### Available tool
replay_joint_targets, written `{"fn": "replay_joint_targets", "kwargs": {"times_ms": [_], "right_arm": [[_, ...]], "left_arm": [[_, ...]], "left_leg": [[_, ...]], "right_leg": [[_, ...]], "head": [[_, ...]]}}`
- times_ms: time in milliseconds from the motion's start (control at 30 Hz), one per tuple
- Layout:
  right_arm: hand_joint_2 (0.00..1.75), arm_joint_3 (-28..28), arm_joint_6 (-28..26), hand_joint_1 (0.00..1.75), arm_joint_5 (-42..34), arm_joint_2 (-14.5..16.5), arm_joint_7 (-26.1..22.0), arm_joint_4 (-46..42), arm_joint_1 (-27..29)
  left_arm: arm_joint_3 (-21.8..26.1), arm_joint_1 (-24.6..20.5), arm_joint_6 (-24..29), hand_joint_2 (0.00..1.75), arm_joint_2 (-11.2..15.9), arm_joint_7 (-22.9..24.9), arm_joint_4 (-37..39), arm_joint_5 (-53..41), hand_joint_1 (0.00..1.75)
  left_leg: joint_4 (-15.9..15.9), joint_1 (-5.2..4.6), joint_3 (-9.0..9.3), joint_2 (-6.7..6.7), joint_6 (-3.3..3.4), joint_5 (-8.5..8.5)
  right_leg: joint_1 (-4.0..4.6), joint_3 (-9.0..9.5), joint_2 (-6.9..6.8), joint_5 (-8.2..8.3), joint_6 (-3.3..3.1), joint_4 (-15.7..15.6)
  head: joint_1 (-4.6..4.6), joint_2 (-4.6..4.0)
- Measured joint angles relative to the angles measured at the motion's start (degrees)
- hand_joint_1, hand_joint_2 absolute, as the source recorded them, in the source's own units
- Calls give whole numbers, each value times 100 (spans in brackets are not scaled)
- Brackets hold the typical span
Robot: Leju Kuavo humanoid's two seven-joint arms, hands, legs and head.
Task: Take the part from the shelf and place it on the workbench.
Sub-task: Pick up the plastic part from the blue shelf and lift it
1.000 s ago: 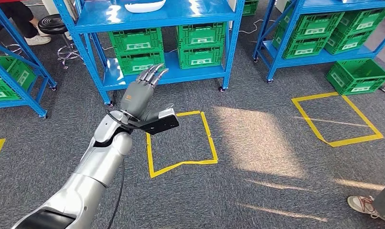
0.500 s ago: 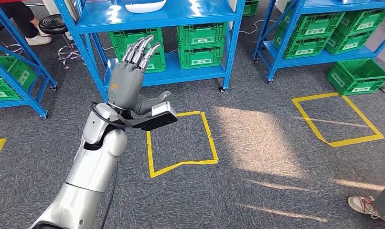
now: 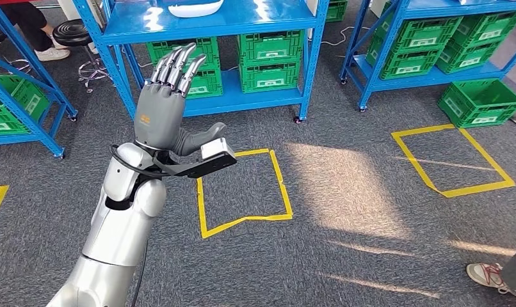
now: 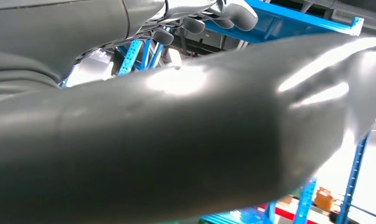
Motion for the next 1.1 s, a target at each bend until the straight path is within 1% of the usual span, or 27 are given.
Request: {"fn": "replay_joint_targets", "kwargs": {"times_ms": [100, 233, 300, 333, 367, 400, 433, 467, 500, 533, 567, 600, 633, 667, 700, 733, 767, 800, 833, 867, 900, 933, 967, 1000, 1033, 1067, 1100], "right_arm": [[0, 0, 0, 0, 8, 13, -1, 17, -6], [0, 0, 0, 0, 5, 28, -1, 21, -9], [0, 0, 2, 0, 1, 39, 0, 22, -10], [0, 0, 3, 0, -2, 42, 3, 23, -11], [0, 0, 5, 0, -4, 44, 7, 24, -13], [0, 0, 6, 0, -5, 46, 10, 25, -17], [0, 0, 7, 0, -7, 48, 13, 25, -20], [0, 0, 7, 0, -7, 50, 14, 25, -21], [0, 0, 7, 0, -8, 51, 15, 25, -18], [0, 0, 7, 0, -8, 51, 15, 25, -11], [0, 0, 7, 0, -8, 51, 16, 25, -2], [0, 0, 7, 0, -8, 51, 17, 25, 7], [0, 0, 7, 0, -9, 52, 17, 25, 16], [0, -2, 7, 0, -10, 58, 16, 33, 32], [0, -3, 9, 0, -11, 66, 10, 43, 38], [0, -5, 10, 0, -12, 74, 1, 53, 39], [0, -7, 10, 0, -15, 81, -8, 64, 38], [0, -7, 8, 0, -17, 82, -5, 66, 25], [0, -7, 1, 0, -19, 81, 7, 66, 18], [0, -7, -13, 0, -21, 80, 24, 66, 16], [0, -7, -45, 0, -21, 79, 40, 66, 12], [0, -7, -95, 0, -23, 78, 43, 66, 9], [0, -7, -160, 0, -25, 79, 40, 66, 9], [0, -7, -242, 0, -22, 80, 38, 66, 10], [0, -7, -330, 0, -11, 81, 36, 66, 13], [0, -7, -429, 0, 9, 84, 34, 66, 17], [0, -6, -541, 0, 37, 85, 35, 66, 20]], "left_arm": [[38, 5, 150, 0, 41, 196, 79, -297, 0], [67, 5, 154, 0, 43, 218, 124, -344, 0], [71, 6, 154, 0, 43, 221, 144, -352, 0], [72, 7, 154, 0, 41, 221, 153, -353, 0], [74, 4, 154, 0, 39, 221, 160, -355, 0], [76, -2, 154, 0, 36, 221, 165, -357, 0], [79, -4, 154, 0, 34, 221, 167, -358, 0], [83, -2, 153, 0, 33, 222, 173, -359, 0], [85, 10, 150, 0, 32, 223, 182, -360, 0], [87, 28, 147, 0, 32, 223, 193, -361, 0], [89, 45, 143, 0, 32, 223, 203, -362, 0], [90, 58, 139, 0, 32, 228, 212, -363, 0], [91, 66, 138, 0, 32, 234, 220, -365, 0], [93, 76, 137, 0, 33, 242, 232, -368, 0], [98, 83, 130, 0, 37, 250, 245, -371, 0], [104, 92, 120, 0, 40, 255, 254, -376, 0], [111, 99, 109, 0, 42, 257, 258, -381, 0], [116, 95, 98, 0, 38, 255, 250, -386, 0], [119, 86, 91, 0, 31, 256, 235, -391, 0], [120, 72, 86, 0, 23, 257, 222, -393, 0], [125, 60, 83, 0, 17, 262, 216, -398, 0], [133, 59, 79, 0, 19, 275, 220, -404, 0], [145, 68, 78, 0, 24, 289, 234, -411, 0], [160, 80, 77, 0, 33, 310, 252, -429, 0], [175, 92, 77, 0, 42, 338, 269, -454, 0], [189, 100, 78, 0, 51, 369, 284, -490, 0], [205, 105, 81, 0, 61, 403, 298, -533, 0]], "left_leg": [[8, -34, -5, -9, 13, 0], [17, -62, -24, -8, 54, -5], [-17, -58, -38, -11, 105, -10], [-48, -45, -21, -7, 147, -26], [-76, -30, 6, -4, 191, -46], [-93, -18, 50, 0, 228, -70], [-104, -12, 80, 10, 256, -96], [-104, -10, 101, 13, 262, -116], [-104, -7, 122, 17, 254, -137], [-103, -2, 152, 20, 233, -160], [-101, 11, 196, 21, 201, -188], [-99, 32, 254, 21, 161, -227], [-96, 55, 323, 21, 114, -277], [-95, 72, 380, 22, 60, -339], [-99, 81, 428, 24, 3, -396], [-118, 78, 459, 29, -55, -448], [-142, 75, 512, 36, -110, -482], [-135, 76, 553, 40, -162, -474], [-24, 83, 524, 46, -209, -410], [233, 94, 410, 47, -243, -276], [599, 99, 175, 44, -265, -127], [1013, 100, -130, 43, -272, -33], [1369, 89, -440, 40, -269, -65], [1602, 74, -718, 39, -260, -239], [1710, 54, -948, 39, -244, -485], [1689, 29, -1120, 38, -217, -717], [1546, 0, -1228, 36, -176, -835]], "right_leg": [[-27, -3, -3, 8, 15, -3], [-63, -10, -2, 21, 49, -23], [-72, -19, -1, 71, 91, 26], [-75, -52, -12, 89, 110, 98], [-75, -116, -31, 88, 125, 227], [-77, -235, -51, 35, 133, 418], [-78, -431, -73, -73, 136, 705], [-78, -674, -83, -197, 141, 1054], [-84, -936, -86, -299, 149, 1400], [-95, -1156, -88, -322, 159, 1637], [-111, -1279, -92, -228, 173, 1677], [-131, -1286, -103, -34, 190, 1488], [-155, -1208, -126, 230, 212, 1130], [-170, -1112, -160, 461, 237, 769], [-159, -1026, -199, 576, 234, 453], [-143, -976, -228, 618, 196, 289], [-117, -953, -242, 560, 132, 251], [-92, -919, -240, 478, 43, 235], [-94, -863, -222, 428, -34, 248], [-92, -787, -209, 362, -90, 233], [-93, -694, -196, 302, -136, 209], [-95, -587, -183, 239, -170, 178], [-90, -475, -174, 165, -197, 152], [-83, -356, -155, 84, -219, 128], [-73, -230, -134, -3, -235, 111], [-61, -93, -109, -99, -246, 100], [-46, 51, -85, -201, -251, 94]], "head": [[-1, 0], [-2, 0], [-1, 0], [-1, 0], [6, 0], [17, 0], [27, 0], [39, -1], [44, -1], [43, -1], [44, -1], [44, -1], [45, -1], [47, -1], [54, 0], [57, 0], [54, 0], [50, 0], [37, 0], [25, 0], [15, 0], [5, 0], [-1, 0], [-5, 0], [-7, 0], [-8, 0], [-10, 0]]}}
